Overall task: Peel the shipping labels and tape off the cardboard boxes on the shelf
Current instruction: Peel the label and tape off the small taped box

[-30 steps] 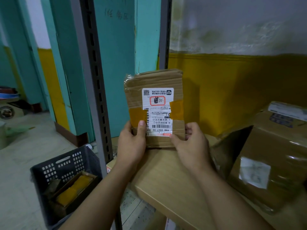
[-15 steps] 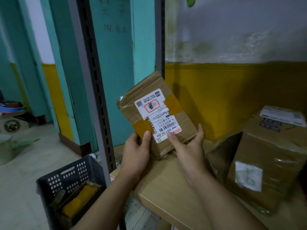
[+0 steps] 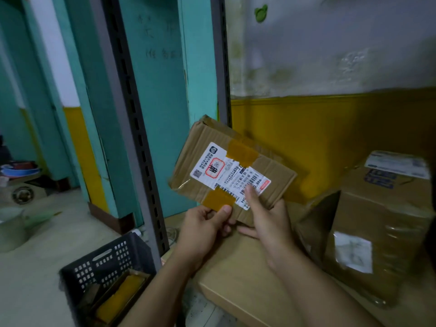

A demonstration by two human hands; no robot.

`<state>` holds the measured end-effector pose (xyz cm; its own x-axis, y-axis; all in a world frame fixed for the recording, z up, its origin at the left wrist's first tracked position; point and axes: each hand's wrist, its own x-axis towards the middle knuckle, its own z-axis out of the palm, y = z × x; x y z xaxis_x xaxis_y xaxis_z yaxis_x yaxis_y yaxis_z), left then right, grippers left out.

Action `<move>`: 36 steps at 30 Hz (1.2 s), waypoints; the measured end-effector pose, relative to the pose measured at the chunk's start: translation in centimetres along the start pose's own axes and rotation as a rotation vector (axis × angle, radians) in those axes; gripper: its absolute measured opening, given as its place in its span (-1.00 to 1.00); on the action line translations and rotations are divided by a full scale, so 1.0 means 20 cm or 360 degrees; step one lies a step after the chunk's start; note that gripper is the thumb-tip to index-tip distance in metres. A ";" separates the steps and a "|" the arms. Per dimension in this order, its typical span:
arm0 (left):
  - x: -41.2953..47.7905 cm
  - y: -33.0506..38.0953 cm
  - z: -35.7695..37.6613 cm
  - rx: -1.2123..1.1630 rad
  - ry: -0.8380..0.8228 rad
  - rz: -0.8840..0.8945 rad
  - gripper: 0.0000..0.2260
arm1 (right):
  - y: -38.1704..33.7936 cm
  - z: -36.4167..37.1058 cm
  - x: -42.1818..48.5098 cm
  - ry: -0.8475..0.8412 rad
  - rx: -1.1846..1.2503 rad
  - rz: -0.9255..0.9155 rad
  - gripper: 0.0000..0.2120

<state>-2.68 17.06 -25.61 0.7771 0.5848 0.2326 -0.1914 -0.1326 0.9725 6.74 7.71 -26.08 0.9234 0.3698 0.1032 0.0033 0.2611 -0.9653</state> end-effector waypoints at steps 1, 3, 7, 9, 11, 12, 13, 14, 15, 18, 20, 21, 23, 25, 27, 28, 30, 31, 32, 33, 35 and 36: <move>0.00 0.00 0.00 -0.0014 -0.0005 0.0002 -0.81 | 0.00 0.00 0.00 -0.0016 0.0030 0.0018 -0.48; 0.00 0.01 0.00 -0.0029 -0.0007 -0.0022 -0.82 | -0.01 -0.01 0.00 -0.0023 0.0026 0.0034 -0.57; 0.00 0.00 -0.01 -0.0039 0.0005 -0.0096 -0.78 | 0.00 -0.01 0.00 0.0034 -0.0097 0.0034 -0.70; 0.00 0.00 -0.01 0.0027 0.0033 -0.0131 -0.77 | -0.01 -0.01 0.00 0.0076 -0.0124 0.0010 -0.73; 0.00 0.01 0.00 0.0034 0.0085 -0.0158 -0.76 | -0.01 0.01 -0.01 0.0110 -0.0128 -0.0040 -0.74; 0.00 0.01 0.00 0.0014 0.0133 -0.0159 -0.76 | -0.02 0.01 -0.01 0.0145 -0.0137 -0.0071 -0.74; 0.01 0.02 0.00 -0.0014 0.0213 -0.0147 -0.74 | -0.02 0.01 -0.01 0.0179 -0.0158 -0.0109 -0.74; 0.01 0.02 0.00 -0.0060 0.0323 -0.0142 -0.66 | -0.03 0.01 0.00 0.0216 -0.0194 -0.0142 -0.73; 0.02 0.01 -0.01 -0.0123 0.0434 -0.0155 -0.52 | -0.03 0.01 0.00 0.0250 -0.0237 -0.0177 -0.72; 0.03 0.00 -0.02 -0.0139 0.0631 -0.0209 0.02 | -0.02 0.00 0.02 0.0315 -0.0409 -0.0260 -0.63; 0.02 0.01 0.00 -0.0055 0.0638 -0.0187 0.08 | -0.02 0.00 0.02 0.0340 -0.0540 -0.0294 -0.54; 0.02 0.01 0.00 -0.0033 0.0648 -0.0154 0.04 | -0.02 0.01 0.01 0.0346 -0.0554 -0.0295 -0.52; 0.03 0.00 0.00 -0.0027 0.0665 -0.0092 -0.08 | -0.03 -0.01 0.00 0.0345 -0.0559 -0.0285 -0.53; 0.03 -0.02 -0.01 -0.0017 0.0675 -0.0084 -0.25 | -0.05 -0.03 0.00 0.0342 -0.0584 -0.0281 -0.55; 0.04 -0.03 -0.02 -0.0033 0.0674 -0.0086 -0.43 | -0.06 -0.05 -0.01 0.0337 -0.0621 -0.0261 -0.60; 0.04 -0.03 -0.03 -0.0033 0.0655 -0.0078 -0.48 | -0.07 -0.06 -0.02 0.0337 -0.0637 -0.0248 -0.63; 0.03 -0.03 -0.03 -0.0039 0.0620 -0.0051 -0.44 | -0.07 -0.06 -0.02 0.0350 -0.0700 -0.0234 -0.63; 0.03 -0.03 -0.03 -0.0046 0.0618 -0.0041 -0.40 | -0.07 -0.06 -0.02 0.0370 -0.0759 -0.0251 -0.62; 0.03 -0.02 -0.03 -0.0043 0.0617 -0.0021 -0.40 | -0.07 -0.05 -0.02 0.0402 -0.0826 -0.0297 -0.58; 0.03 -0.02 -0.03 -0.0027 0.0618 -0.0001 -0.44 | -0.07 -0.05 -0.03 0.0442 -0.0889 -0.0378 -0.50; 0.03 -0.01 -0.03 0.0036 0.0632 0.0028 -0.50 | -0.08 -0.03 -0.07 0.0480 -0.1003 -0.0593 -0.29; 0.03 -0.01 -0.03 0.0071 0.0648 0.0039 -0.49 | -0.08 -0.03 -0.08 0.0475 -0.1068 -0.0703 -0.24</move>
<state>-2.49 17.92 -25.68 0.4702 0.8487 0.2422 -0.1740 -0.1799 0.9682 5.51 6.26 -24.89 0.8459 0.0838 0.5267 0.5262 -0.2919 -0.7987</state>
